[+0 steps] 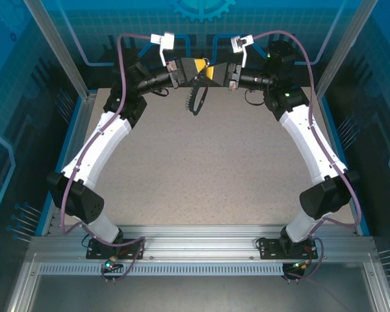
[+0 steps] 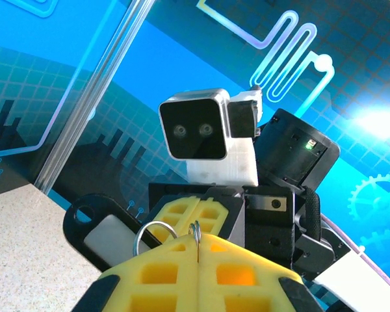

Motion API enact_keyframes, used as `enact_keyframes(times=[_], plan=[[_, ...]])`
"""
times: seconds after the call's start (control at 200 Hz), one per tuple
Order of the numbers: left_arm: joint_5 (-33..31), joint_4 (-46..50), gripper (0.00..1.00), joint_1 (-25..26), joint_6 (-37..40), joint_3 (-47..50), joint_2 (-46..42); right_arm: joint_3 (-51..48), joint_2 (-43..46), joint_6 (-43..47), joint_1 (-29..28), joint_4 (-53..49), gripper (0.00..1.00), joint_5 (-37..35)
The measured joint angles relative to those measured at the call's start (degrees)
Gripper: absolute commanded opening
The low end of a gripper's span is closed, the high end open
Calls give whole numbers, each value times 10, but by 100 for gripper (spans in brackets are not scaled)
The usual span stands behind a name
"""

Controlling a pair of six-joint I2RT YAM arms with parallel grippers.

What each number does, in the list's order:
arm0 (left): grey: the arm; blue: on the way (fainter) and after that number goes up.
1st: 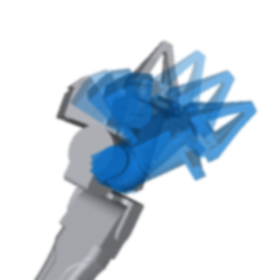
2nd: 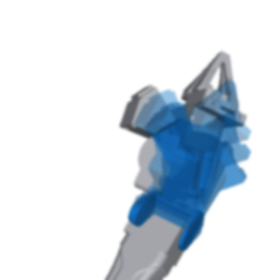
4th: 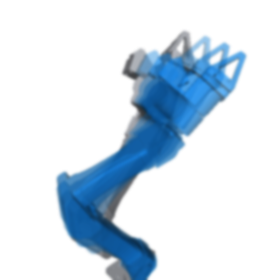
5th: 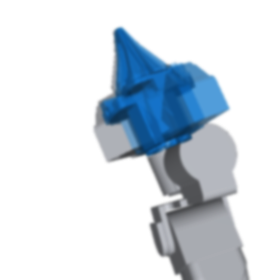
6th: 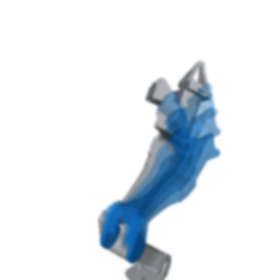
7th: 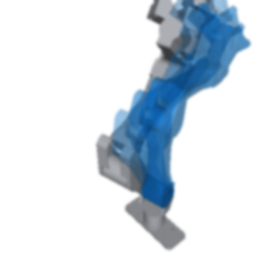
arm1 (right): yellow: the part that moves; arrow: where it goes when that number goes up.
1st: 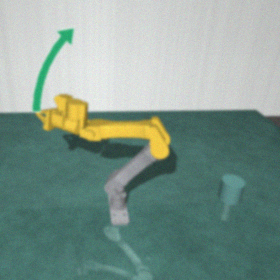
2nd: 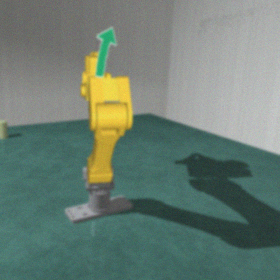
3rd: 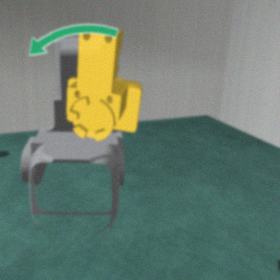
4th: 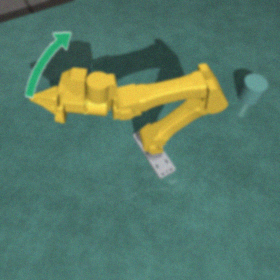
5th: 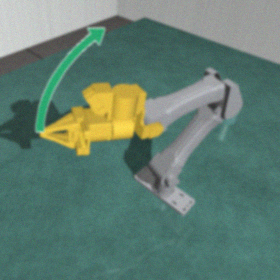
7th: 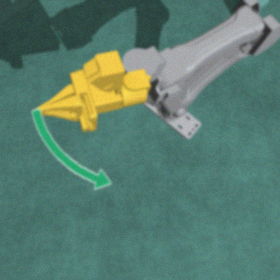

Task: Put the keys on the keyring

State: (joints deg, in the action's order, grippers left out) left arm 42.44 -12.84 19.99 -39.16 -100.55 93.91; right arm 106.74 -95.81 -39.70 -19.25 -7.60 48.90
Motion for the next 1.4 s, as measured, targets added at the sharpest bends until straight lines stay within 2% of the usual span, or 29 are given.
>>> enact_keyframes(times=[0.26,0.41,0.49,0.615,0.84,1.145,1.401], plan=[[0,-10,0,1,-2,2,-4,0,-12,12,-15,-31,0,4],[0,-12,0,1,-5,2,-4,-14,-3,22,10,-47,0,4],[0,-12,0,1,-9,3,-4,-37,14,22,42,-49,15,0],[0,-12,0,1,-11,4,-4,-45,38,14,90,-49,29,-16],[2,-12,0,1,-13,6,-4,-10,59,0,91,-43,44,-24],[5,-13,0,1,-14,6,-4,87,28,-1,29,-39,46,-24],[5,-17,0,1,-14,15,-7,103,-2,3,10,-47,44,-24]])
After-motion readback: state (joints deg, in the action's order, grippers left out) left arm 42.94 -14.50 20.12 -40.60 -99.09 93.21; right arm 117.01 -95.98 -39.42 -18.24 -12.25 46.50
